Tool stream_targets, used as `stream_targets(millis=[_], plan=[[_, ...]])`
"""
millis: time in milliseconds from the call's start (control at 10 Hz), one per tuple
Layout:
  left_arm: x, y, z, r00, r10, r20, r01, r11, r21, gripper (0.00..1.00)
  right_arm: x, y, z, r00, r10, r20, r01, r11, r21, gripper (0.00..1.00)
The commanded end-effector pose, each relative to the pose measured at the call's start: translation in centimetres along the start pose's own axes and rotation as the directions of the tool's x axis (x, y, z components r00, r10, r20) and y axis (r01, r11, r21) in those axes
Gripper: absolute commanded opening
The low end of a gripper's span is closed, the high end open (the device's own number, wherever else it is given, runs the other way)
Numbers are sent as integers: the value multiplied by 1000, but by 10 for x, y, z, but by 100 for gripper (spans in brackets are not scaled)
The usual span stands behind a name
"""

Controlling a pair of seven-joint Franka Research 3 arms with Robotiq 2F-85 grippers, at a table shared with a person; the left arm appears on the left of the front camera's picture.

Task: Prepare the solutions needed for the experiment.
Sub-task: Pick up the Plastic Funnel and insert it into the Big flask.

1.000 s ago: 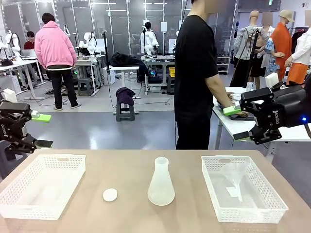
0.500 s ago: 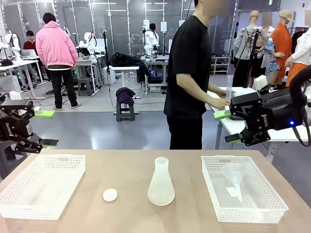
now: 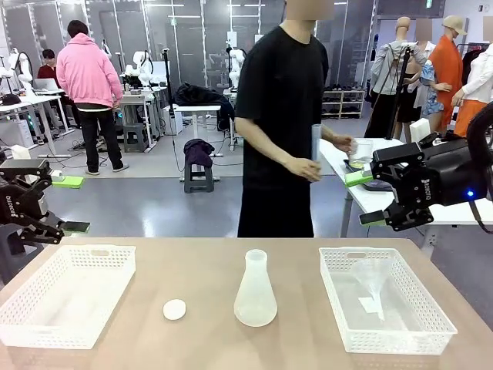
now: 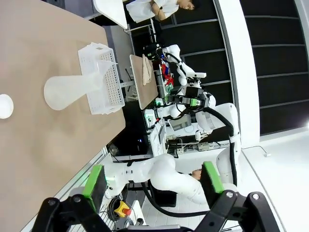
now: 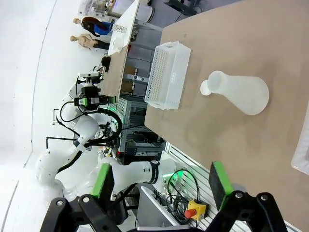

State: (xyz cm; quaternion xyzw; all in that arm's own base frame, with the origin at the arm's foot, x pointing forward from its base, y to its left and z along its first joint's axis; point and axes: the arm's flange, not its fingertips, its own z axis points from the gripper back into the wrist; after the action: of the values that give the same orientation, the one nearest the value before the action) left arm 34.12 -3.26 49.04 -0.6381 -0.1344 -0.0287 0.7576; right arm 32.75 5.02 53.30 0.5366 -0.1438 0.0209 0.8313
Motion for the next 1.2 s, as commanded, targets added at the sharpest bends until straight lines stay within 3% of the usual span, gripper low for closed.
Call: stream_targets(millis=[0, 100, 200, 400, 500, 700, 900, 1000, 1100], plan=[[0, -3, -2, 1000, 1, -3, -1, 1000, -20, 100, 0, 0, -1, 1000, 2, 0, -2, 1000, -2, 100], [0, -3, -2, 1000, 1, -3, -1, 1000, -20, 100, 15, 9, 10, 978, 208, -25, -209, 968, -142, 100], [0, -3, -2, 1000, 1, -3, -1, 1000, -20, 100, 42, 13, 22, 909, 396, -131, -414, 897, -155, 100], [0, -3, -2, 1000, 1, -3, -1, 1000, -20, 100, 100, 16, 29, 706, 641, -300, -700, 696, -161, 100], [0, -3, -2, 1000, 1, -3, -1, 1000, -20, 100, 124, 18, 24, 571, 726, -383, -809, 578, -110, 100], [0, -3, -2, 1000, 1, -3, -1, 1000, -20, 100, 154, 18, 16, 288, 776, -561, -890, 434, 142, 100], [0, -3, -2, 1000, 1, -3, -1, 1000, -20, 100, 163, 21, 15, 98, 741, -664, -892, 361, 271, 100], [0, -3, -2, 1000, 1, -3, -1, 1000, -20, 100, 163, 18, 13, 104, 692, -714, -894, 379, 237, 100], [0, -3, -2, 1000, 1, -3, -1, 1000, -20, 100, 156, 17, 2, 254, 727, -638, -876, 453, 167, 100]])
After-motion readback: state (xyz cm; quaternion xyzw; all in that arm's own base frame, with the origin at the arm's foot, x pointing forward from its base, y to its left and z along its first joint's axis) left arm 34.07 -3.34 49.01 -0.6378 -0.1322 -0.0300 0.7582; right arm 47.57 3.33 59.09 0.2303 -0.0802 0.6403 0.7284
